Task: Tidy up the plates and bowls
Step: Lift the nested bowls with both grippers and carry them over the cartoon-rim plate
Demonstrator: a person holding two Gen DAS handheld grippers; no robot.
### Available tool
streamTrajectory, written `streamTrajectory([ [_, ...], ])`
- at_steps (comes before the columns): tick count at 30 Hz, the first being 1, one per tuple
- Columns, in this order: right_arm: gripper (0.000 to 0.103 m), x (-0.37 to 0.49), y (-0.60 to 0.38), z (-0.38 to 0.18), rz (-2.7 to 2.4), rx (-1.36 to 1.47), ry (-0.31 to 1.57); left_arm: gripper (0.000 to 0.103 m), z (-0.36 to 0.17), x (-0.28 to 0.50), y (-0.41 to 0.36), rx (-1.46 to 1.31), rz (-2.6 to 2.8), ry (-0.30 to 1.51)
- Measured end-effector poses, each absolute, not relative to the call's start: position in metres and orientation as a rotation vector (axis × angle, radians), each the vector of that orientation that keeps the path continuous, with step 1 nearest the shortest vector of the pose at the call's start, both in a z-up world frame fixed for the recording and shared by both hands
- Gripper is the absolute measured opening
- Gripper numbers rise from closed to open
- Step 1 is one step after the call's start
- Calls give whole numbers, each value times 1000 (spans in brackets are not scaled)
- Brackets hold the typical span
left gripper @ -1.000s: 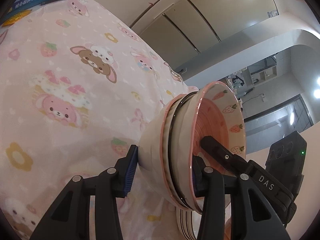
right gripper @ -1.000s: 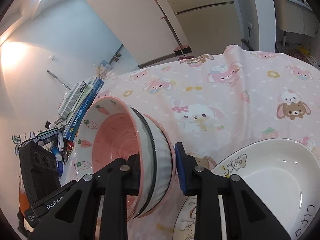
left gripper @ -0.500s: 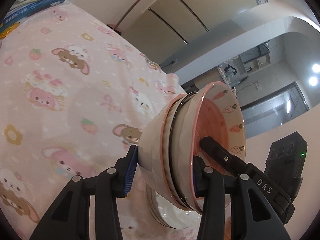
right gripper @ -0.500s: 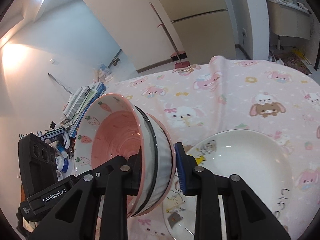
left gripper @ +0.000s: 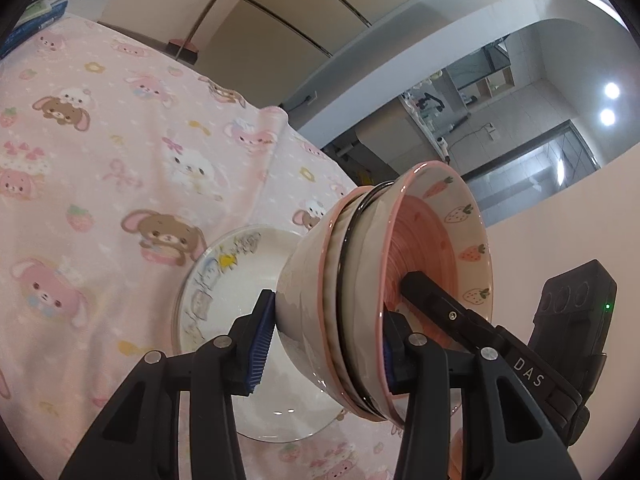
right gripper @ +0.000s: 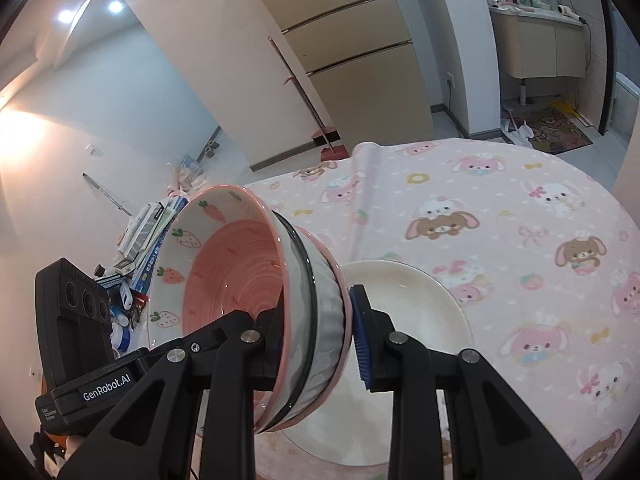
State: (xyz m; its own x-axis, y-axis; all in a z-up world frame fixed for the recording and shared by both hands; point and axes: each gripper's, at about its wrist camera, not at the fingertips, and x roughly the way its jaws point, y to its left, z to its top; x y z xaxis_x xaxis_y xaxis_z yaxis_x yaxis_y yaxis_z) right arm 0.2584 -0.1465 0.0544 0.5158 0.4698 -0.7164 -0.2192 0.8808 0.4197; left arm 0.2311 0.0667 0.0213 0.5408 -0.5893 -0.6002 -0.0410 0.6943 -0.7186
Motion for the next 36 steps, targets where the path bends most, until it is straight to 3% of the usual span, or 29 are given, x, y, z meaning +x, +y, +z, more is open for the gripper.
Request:
streamTrajectory([
  [17,26,251,-167,5,371,295,1028,47,-22,229,40,-710,-352,1094],
  [36,26,250,-164,-10,322,248,1041,49,-40,229,30,-678,-341,1128],
])
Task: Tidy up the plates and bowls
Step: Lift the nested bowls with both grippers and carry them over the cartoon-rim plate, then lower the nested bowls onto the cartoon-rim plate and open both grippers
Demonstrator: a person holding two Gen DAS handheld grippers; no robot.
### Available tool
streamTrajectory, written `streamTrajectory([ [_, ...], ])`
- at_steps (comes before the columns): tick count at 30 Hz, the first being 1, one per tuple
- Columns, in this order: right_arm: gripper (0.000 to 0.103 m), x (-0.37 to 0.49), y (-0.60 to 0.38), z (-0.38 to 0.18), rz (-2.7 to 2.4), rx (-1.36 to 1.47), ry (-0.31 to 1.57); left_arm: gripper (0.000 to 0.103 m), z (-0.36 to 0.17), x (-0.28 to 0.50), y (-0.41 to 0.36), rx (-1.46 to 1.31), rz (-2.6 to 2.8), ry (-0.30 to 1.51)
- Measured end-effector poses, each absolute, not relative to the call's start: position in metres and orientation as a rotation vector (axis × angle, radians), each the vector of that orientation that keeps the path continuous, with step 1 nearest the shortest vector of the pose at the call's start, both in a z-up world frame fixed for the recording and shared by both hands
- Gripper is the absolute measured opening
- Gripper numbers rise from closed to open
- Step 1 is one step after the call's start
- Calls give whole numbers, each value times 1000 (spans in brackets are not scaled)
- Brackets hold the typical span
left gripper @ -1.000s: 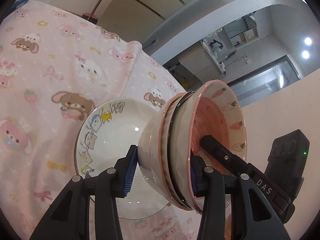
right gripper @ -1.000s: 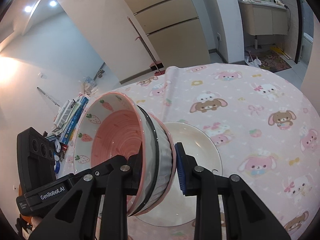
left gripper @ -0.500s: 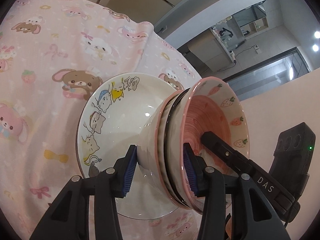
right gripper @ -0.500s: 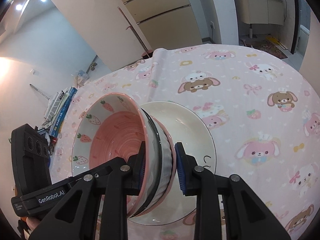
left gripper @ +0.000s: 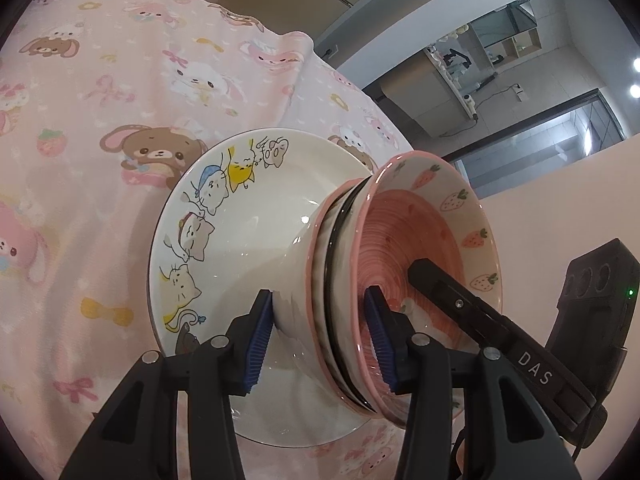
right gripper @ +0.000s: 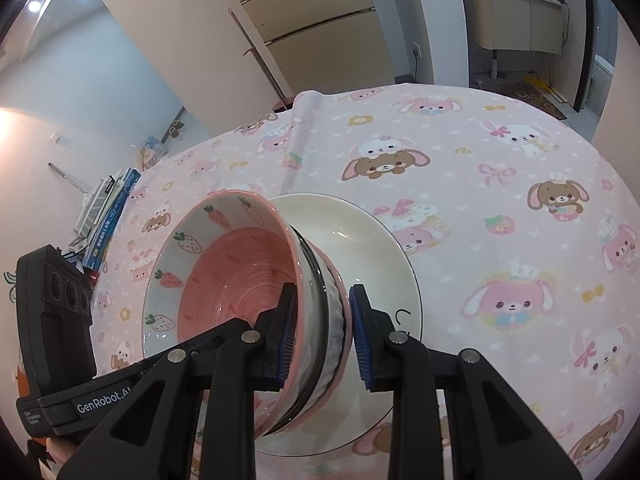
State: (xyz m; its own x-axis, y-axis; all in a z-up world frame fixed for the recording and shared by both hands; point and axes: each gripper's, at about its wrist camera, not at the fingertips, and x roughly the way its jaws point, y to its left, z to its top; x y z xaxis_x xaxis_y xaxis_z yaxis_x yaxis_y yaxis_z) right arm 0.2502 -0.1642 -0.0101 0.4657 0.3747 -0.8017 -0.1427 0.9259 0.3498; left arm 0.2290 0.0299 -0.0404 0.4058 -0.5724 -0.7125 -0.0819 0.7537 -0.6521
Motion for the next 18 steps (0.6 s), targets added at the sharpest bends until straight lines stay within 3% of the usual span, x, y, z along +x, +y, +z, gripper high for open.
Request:
streamTrajectory([
  [14,26,246,-153,-7,308,185,1021,52,-37,229,30,-619,-334,1100],
  [16,26,245,-157,-7,316,203,1019,57,-30,226,31,-569,-293,1055],
  [18,26,243,-159,-4,314,204,998,83,-19,221,34,-512,-260,991],
])
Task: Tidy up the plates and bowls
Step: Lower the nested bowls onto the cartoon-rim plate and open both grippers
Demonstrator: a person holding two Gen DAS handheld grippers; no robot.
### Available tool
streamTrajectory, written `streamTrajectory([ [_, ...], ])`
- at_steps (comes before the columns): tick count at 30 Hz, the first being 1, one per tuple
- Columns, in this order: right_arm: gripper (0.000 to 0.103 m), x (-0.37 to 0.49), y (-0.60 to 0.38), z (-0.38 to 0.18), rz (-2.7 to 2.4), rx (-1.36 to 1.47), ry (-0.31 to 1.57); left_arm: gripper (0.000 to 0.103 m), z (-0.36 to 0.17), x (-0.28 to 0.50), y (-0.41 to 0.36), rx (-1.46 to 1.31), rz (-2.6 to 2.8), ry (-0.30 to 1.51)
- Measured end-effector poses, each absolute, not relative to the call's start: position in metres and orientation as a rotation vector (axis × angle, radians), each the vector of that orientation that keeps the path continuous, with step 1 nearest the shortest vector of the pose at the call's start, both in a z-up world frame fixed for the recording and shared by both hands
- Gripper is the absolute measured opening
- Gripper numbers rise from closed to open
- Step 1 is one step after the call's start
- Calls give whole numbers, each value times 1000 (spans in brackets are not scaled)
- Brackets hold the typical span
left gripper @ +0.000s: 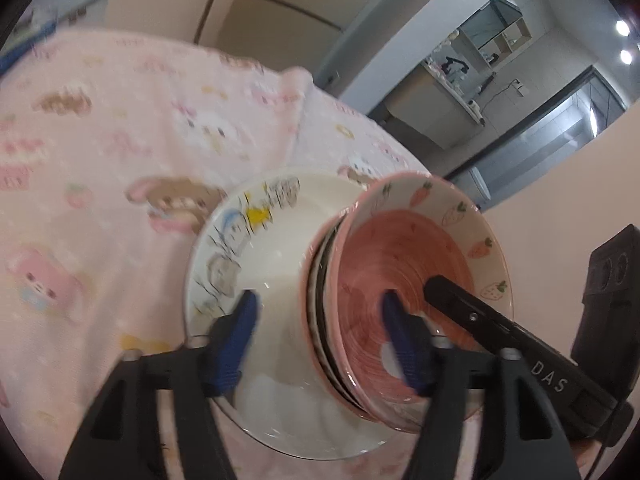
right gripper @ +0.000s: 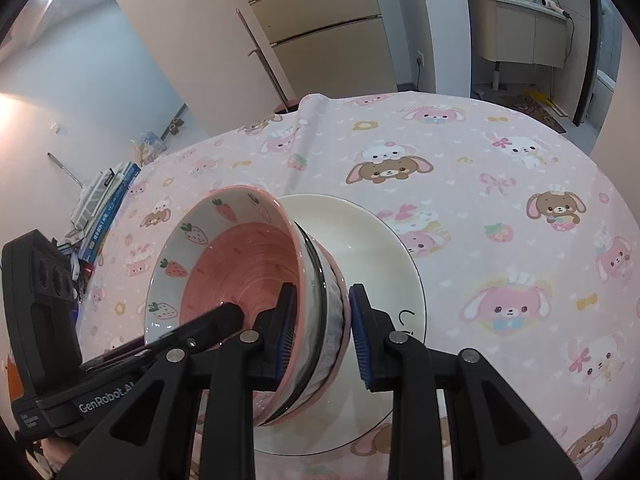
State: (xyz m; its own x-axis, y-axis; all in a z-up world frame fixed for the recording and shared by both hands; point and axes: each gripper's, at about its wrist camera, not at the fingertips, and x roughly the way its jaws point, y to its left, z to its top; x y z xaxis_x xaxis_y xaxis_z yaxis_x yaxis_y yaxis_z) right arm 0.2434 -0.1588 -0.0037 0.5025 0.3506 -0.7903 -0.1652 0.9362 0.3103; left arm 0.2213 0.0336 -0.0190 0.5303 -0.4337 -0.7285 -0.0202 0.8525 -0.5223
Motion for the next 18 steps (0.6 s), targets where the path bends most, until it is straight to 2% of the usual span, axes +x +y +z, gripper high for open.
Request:
streamTrajectory([
  [5,27,231,-156,16,277,137,902,86,5,205,41,-437,-227,842],
  [7,30,223,-156,27,258,107,855,86,14,196,44,-416,-224,784],
  [9,44,213,-158,40,246,89,792,86,25,187,48,-394,-195,711],
  [13,52,191,-162,63,228,60,661,86,51,162,56,-323,-142,535],
  [15,62,179,-165,73,223,56,595,87,62,150,57,-289,-138,474],
  [18,67,158,-171,89,224,62,503,91,82,129,55,-209,-139,380],
])
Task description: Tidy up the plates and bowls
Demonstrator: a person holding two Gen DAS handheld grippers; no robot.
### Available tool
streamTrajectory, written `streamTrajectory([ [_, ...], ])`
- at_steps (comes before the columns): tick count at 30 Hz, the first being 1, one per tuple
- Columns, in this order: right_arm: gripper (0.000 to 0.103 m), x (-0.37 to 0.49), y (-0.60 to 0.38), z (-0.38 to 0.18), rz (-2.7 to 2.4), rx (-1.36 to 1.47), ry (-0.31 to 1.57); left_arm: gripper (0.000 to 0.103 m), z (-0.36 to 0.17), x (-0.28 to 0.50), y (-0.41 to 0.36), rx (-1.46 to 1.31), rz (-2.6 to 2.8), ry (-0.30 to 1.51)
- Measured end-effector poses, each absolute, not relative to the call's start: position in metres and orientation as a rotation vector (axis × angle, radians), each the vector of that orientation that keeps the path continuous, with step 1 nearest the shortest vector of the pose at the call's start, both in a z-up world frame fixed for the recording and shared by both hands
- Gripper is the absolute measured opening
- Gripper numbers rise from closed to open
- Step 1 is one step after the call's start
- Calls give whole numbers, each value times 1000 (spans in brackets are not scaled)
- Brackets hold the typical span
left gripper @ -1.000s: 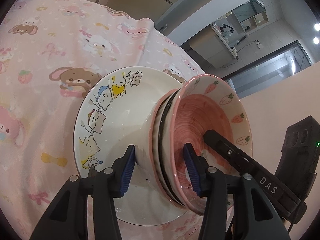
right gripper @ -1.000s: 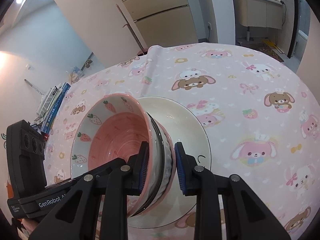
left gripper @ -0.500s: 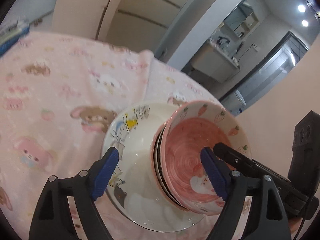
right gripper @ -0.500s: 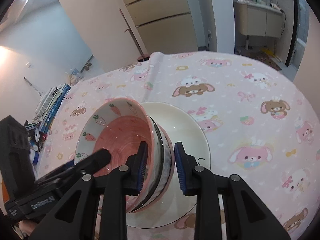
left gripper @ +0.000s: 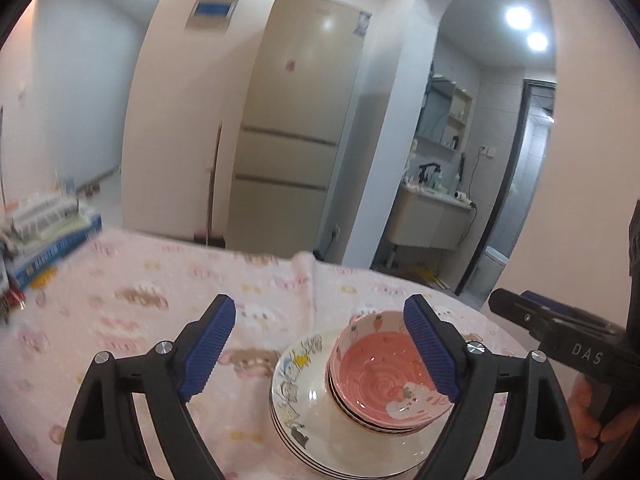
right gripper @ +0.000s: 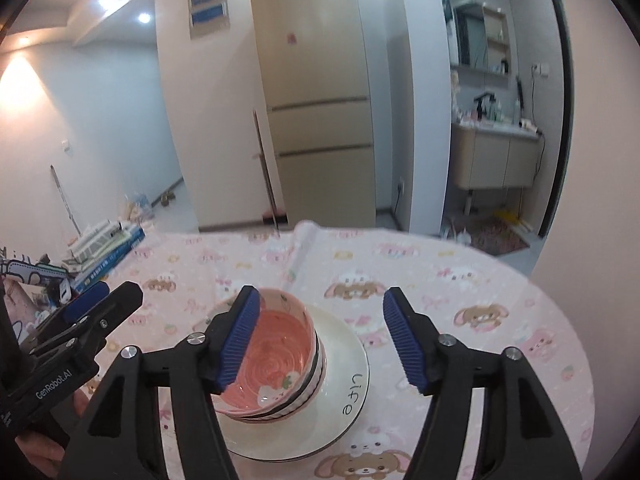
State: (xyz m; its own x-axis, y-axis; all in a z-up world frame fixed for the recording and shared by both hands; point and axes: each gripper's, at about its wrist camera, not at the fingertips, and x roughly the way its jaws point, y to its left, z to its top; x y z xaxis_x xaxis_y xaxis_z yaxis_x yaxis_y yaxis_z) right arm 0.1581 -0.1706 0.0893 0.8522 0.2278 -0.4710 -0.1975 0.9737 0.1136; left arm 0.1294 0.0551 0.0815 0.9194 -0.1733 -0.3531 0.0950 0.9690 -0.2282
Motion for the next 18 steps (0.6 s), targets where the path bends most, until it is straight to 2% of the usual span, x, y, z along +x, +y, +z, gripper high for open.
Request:
streamTrajectory([
  [4,76,127,-179,115,214,68,407,94,113,92,61,-177,-131,263],
  [5,80,118,-181,123,212,57,378,103,121,83,63,-176,-139,234],
  [9,102,73,-186,155,154,19,210,103,148,44,67,-159,-144,126],
  [13,103,31,-189,168,124,4,79,103,166,8,70,-126,-138,46],
  [18,103,1,-188,153,75,7,-5,103,165,-26,70,-68,-119,-6],
])
